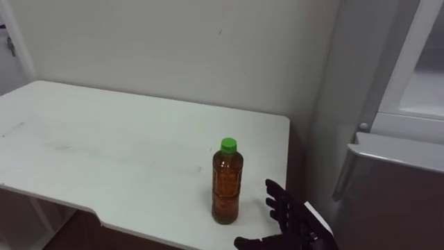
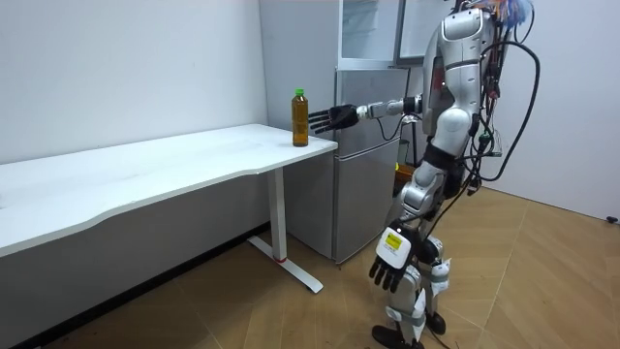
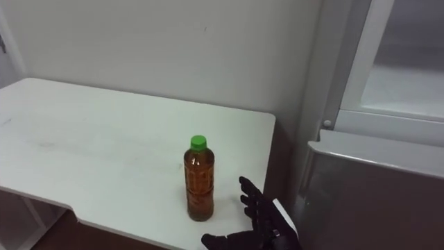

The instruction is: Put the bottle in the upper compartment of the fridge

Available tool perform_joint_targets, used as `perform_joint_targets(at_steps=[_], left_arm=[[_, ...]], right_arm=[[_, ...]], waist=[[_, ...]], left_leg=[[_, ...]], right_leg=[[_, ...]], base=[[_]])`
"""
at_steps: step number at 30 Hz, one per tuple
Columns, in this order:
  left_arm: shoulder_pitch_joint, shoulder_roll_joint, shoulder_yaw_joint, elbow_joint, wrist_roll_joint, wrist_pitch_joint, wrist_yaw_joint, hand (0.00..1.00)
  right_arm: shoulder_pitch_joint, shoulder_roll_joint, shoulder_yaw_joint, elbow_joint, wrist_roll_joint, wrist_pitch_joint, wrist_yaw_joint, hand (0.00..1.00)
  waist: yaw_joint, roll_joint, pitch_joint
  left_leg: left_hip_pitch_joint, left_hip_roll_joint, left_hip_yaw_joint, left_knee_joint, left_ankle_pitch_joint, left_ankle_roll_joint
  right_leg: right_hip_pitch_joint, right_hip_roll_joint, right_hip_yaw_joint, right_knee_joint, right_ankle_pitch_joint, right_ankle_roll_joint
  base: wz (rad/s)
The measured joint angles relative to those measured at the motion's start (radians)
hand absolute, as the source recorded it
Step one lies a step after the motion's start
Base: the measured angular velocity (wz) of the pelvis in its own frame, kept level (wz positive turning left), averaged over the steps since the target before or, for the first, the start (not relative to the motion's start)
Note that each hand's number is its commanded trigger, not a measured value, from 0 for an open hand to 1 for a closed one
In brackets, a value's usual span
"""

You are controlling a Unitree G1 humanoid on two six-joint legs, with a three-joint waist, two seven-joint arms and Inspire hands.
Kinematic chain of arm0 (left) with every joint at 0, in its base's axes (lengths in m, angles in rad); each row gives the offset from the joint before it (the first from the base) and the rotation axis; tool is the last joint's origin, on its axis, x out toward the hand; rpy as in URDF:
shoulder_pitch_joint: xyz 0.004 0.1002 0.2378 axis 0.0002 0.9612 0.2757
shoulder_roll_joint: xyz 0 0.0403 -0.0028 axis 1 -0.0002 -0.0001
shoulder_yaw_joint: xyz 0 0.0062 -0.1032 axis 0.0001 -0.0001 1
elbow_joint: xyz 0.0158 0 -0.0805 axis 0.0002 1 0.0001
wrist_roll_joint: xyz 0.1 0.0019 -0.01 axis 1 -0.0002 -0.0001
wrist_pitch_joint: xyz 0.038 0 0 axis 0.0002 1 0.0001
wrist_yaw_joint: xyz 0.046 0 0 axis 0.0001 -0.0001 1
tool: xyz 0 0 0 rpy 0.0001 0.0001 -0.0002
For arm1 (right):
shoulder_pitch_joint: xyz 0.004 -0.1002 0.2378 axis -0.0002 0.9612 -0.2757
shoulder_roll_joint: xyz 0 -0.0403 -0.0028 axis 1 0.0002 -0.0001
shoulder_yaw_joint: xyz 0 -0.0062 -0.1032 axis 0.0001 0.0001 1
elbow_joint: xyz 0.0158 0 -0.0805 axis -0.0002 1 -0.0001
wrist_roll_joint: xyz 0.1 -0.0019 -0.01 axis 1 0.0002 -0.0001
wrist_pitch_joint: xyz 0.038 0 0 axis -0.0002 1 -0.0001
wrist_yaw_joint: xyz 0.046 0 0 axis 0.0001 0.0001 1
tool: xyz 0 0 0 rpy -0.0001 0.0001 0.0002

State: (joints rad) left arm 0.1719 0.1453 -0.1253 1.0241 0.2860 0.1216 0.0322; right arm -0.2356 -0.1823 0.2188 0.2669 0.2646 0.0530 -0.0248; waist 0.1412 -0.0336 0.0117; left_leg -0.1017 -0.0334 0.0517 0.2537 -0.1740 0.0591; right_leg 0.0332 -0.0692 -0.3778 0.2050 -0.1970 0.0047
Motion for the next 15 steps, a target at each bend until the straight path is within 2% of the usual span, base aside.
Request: perform_joint_targets(at_steps=[6,12,15], left_arm=[[0.011,-0.006,-0.014,0.0,0.001,0.012,0.011,0.0],[0.015,-0.014,-0.015,-0.004,0.001,0.021,0.017,0.0],[0.016,-0.014,-0.015,-0.004,0.001,0.022,0.017,0.0]], right_arm=[[-0.065,0.027,0.005,0.023,0.017,0.0,-0.079,0.0],[-0.071,0.028,0.005,0.023,0.043,0.0,-0.148,0.0],[-0.105,0.029,0.005,0.042,0.043,0.0,-0.184,0.0]], waist=[[0.01,0.0,0.0],[0.031,0.001,-0.0006],[0.033,0.003,-0.0007]], left_leg=[[-0.01,0.0,-0.005,0.003,0.0,0.0],[-0.014,0.0,-0.005,0.003,0.001,0.0],[-0.015,0.0,-0.008,0.003,0.002,0.0]], right_leg=[[-0.002,0.0,-0.012,-0.001,0.001,-0.001],[-0.007,-0.001,-0.015,0.0,0.001,-0.001],[-0.007,-0.001,-0.018,0.0,0.001,-0.001]], base=[[0.02],[0.0],[0.02]])
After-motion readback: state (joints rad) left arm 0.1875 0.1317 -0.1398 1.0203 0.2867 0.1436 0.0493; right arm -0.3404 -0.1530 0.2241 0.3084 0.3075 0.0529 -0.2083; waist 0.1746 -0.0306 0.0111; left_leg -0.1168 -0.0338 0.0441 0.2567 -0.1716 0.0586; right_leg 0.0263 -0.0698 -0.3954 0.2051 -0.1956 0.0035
